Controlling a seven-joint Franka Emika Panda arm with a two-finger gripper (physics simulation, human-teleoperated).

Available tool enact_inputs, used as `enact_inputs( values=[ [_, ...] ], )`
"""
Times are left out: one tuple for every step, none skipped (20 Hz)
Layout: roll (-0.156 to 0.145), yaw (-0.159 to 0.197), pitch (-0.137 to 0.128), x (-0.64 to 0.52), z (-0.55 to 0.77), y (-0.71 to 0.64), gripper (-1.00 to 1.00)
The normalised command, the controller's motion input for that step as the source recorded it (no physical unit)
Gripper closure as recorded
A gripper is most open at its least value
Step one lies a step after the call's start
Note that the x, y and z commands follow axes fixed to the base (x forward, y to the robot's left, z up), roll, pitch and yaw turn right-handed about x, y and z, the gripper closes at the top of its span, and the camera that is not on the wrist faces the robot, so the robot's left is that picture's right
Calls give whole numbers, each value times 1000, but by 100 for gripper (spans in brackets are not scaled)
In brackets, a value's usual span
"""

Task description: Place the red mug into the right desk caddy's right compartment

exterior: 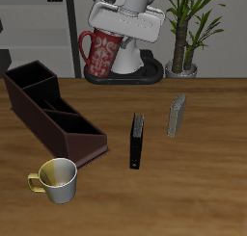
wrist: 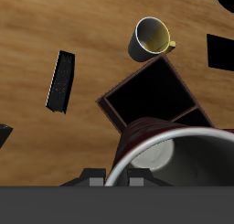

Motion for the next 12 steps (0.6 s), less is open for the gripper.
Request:
enact_inputs(
  values=[
    [-67, -9, -27, -318, 151, -390, 100],
    [-67, -8, -52, -538, 94, -392, 100],
    [-96, -76, -11, -536, 94, -560, 100],
    [-38, -10, -18, -226, 57, -286, 100],
    [-79, 22, -38, -451, 54, -353, 100],
    [-68, -31, -13, -514, 66, -450, 100],
    [-22, -30, 9, -82, 19, -149, 100],
    [-69, 1, -34, -410, 43, -294, 100],
    [0, 0, 0, 82, 15, 19, 100],
    [-45, -54, 6, -341, -10, -292, 100],
    [51, 36, 31, -677, -54, -350, 100],
    [0, 0, 0, 134, -22, 68, 100]
  ],
)
